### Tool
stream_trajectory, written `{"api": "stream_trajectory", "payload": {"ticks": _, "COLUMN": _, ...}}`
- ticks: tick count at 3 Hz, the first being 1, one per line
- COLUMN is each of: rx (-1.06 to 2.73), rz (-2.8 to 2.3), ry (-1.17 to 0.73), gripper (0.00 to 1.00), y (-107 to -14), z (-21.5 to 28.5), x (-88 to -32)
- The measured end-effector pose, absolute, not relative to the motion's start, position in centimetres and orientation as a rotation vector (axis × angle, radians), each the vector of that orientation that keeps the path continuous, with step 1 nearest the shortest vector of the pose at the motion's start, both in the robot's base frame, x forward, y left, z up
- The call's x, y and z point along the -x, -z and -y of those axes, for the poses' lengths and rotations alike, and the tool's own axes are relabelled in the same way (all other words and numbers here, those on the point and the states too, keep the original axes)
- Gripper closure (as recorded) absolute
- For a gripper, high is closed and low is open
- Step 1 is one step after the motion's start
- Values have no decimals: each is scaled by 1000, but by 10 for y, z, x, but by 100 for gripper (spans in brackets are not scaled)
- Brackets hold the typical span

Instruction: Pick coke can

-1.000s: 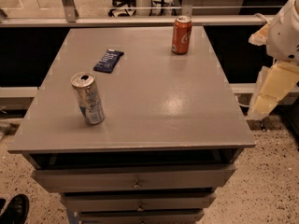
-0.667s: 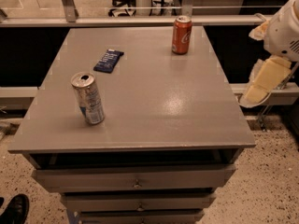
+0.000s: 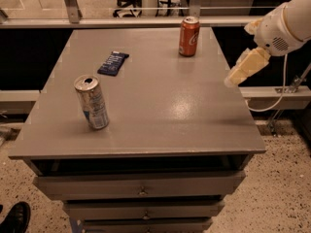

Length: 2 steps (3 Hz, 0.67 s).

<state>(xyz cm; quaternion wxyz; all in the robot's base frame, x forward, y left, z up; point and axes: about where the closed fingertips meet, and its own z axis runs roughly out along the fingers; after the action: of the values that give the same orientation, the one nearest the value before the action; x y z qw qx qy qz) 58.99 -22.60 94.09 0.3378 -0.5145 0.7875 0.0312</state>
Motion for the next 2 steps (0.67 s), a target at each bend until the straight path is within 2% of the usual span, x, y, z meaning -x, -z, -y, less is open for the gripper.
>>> {"api": "stream_trajectory", "payload": {"ticks": 2, "rx": 1088, "rz": -1912, "ry": -252, "gripper": 0, "y": -915, "z": 189, "x": -669}}
